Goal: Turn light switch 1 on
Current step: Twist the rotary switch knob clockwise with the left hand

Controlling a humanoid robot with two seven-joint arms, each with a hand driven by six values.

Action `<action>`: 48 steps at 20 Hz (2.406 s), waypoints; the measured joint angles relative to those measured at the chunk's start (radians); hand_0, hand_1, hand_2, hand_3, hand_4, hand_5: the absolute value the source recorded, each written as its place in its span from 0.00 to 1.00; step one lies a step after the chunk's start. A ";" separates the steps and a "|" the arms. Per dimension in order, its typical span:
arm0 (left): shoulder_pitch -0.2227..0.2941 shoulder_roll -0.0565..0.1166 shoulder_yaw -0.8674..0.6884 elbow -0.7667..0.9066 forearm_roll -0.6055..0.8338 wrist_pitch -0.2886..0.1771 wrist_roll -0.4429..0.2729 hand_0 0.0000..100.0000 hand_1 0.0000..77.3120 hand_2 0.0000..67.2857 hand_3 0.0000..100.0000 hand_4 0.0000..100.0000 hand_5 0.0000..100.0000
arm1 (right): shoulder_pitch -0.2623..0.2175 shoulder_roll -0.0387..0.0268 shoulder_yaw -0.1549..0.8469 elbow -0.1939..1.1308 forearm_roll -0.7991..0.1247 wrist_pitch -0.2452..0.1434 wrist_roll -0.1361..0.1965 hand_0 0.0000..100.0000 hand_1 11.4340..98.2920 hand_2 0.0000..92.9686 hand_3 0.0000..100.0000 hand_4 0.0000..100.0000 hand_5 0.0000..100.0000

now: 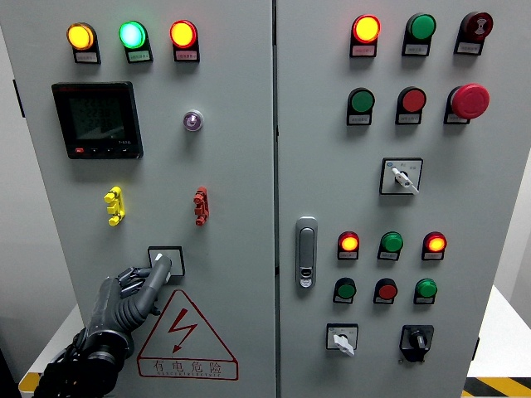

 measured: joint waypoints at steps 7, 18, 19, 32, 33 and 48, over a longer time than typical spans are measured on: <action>-0.002 0.000 0.003 0.001 -0.002 0.000 0.001 0.99 0.65 0.79 0.96 1.00 0.74 | -0.001 0.0000 0.000 0.000 0.000 0.000 0.000 0.00 0.13 0.00 0.11 0.23 0.15; -0.009 0.000 0.003 0.009 -0.002 0.000 0.001 1.00 0.74 0.76 0.96 1.00 0.74 | 0.000 0.0000 0.000 0.000 0.000 0.000 0.000 0.00 0.13 0.00 0.11 0.23 0.15; -0.009 0.000 0.003 0.009 -0.002 0.000 0.001 1.00 0.75 0.75 0.96 1.00 0.74 | 0.000 0.0000 0.000 0.000 0.000 0.000 0.000 0.00 0.13 0.00 0.11 0.23 0.15; -0.011 0.000 0.004 0.009 -0.008 0.002 0.001 1.00 0.57 0.75 0.97 1.00 0.75 | -0.001 0.0000 0.000 0.000 0.000 0.000 0.001 0.00 0.13 0.00 0.11 0.23 0.15; -0.011 -0.001 0.005 0.009 -0.009 0.003 0.001 1.00 0.54 0.74 0.97 1.00 0.76 | -0.001 0.0000 0.000 0.000 0.000 0.000 0.001 0.00 0.13 0.00 0.11 0.23 0.15; -0.010 -0.002 0.011 0.009 -0.010 0.005 0.000 1.00 0.47 0.74 0.98 1.00 0.75 | -0.001 0.0000 0.000 0.000 0.000 0.000 0.000 0.00 0.13 0.00 0.11 0.23 0.15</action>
